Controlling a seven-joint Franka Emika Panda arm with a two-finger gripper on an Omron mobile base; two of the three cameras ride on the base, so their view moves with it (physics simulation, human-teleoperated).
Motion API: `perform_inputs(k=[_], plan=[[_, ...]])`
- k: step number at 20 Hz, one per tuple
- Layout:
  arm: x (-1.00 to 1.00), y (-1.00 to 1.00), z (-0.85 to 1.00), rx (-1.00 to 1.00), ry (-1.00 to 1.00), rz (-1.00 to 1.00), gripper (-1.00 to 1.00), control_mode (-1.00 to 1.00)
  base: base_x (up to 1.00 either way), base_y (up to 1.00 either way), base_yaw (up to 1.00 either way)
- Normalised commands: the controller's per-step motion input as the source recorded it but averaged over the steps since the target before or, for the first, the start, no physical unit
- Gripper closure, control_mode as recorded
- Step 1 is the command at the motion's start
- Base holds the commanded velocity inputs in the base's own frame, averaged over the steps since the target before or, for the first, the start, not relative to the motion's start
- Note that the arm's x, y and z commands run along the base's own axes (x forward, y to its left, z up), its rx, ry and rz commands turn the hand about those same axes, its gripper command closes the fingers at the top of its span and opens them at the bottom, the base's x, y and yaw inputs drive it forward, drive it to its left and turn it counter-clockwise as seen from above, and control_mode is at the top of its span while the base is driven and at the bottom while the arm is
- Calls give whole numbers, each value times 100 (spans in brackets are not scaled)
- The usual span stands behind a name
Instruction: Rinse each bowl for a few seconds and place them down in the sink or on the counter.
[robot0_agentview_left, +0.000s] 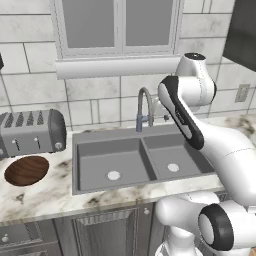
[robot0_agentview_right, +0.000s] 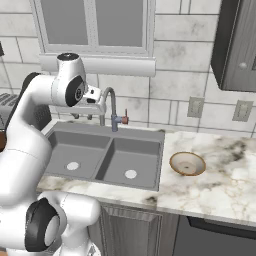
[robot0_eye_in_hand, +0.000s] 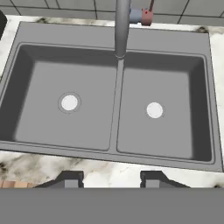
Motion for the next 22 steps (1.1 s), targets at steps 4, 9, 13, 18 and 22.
perform_inputs(k=[4, 9, 13, 18, 22], plan=[[-2, 0, 0, 0, -2, 0, -100, -100, 0, 0, 0], [-15, -1, 4, -1, -8, 0, -100, -100, 0, 0, 0], [-18, 0, 10, -1, -9, 0, -100, -100, 0, 0, 0], [-17, -5, 10, 0, -9, 0, -100, -100, 0, 0, 0], [-19, -17, 7, 0, -12, 0, -100, -100, 0, 0, 0]])
